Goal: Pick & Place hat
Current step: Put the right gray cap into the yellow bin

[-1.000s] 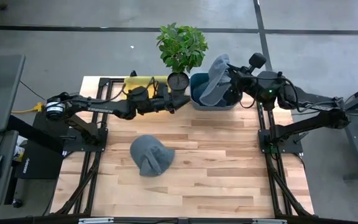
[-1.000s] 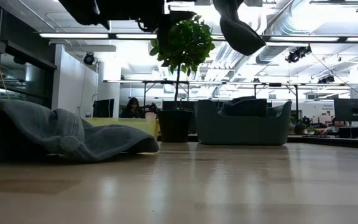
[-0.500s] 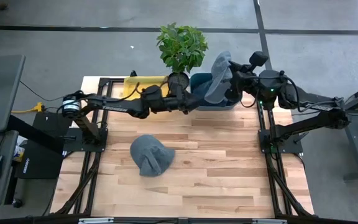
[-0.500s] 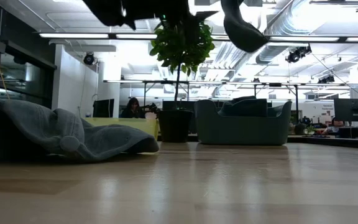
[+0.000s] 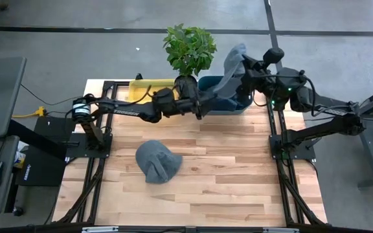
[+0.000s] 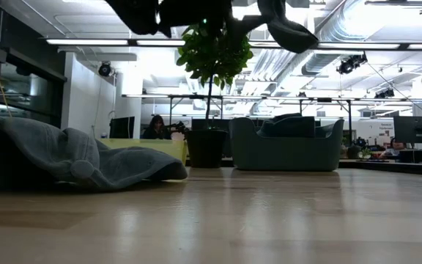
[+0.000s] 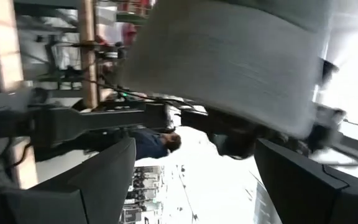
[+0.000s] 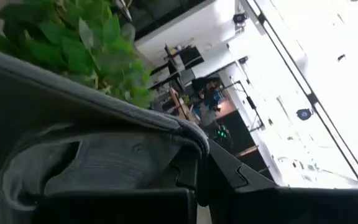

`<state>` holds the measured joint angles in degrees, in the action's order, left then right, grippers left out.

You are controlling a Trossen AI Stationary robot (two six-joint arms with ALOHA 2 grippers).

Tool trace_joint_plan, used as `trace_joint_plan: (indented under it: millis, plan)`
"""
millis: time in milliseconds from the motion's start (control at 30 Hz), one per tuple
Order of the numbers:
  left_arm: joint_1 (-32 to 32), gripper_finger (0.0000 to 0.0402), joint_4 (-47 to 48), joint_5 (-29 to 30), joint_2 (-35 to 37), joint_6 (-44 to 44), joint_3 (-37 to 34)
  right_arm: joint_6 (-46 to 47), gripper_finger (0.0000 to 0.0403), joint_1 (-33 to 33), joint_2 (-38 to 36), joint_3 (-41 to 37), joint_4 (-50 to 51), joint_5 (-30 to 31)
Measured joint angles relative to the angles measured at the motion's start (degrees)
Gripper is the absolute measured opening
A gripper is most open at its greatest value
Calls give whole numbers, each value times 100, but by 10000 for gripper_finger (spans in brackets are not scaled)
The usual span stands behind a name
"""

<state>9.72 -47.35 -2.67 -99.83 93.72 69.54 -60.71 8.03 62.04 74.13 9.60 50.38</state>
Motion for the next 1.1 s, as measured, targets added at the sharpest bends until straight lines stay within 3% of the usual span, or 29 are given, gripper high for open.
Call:
trace_joint_plan:
  millis: [300,667,1100]
  plan:
    - [-4,324,-39,294,-157,108,441,-39,3,0,2,7,-100,-176]
    - [2,324,-401,824,-128,-68,450,-74,3,-2,0,4,-45,-128]
    - [4,324,-650,931,-131,-193,448,358,3,256,-44,0,323,168]
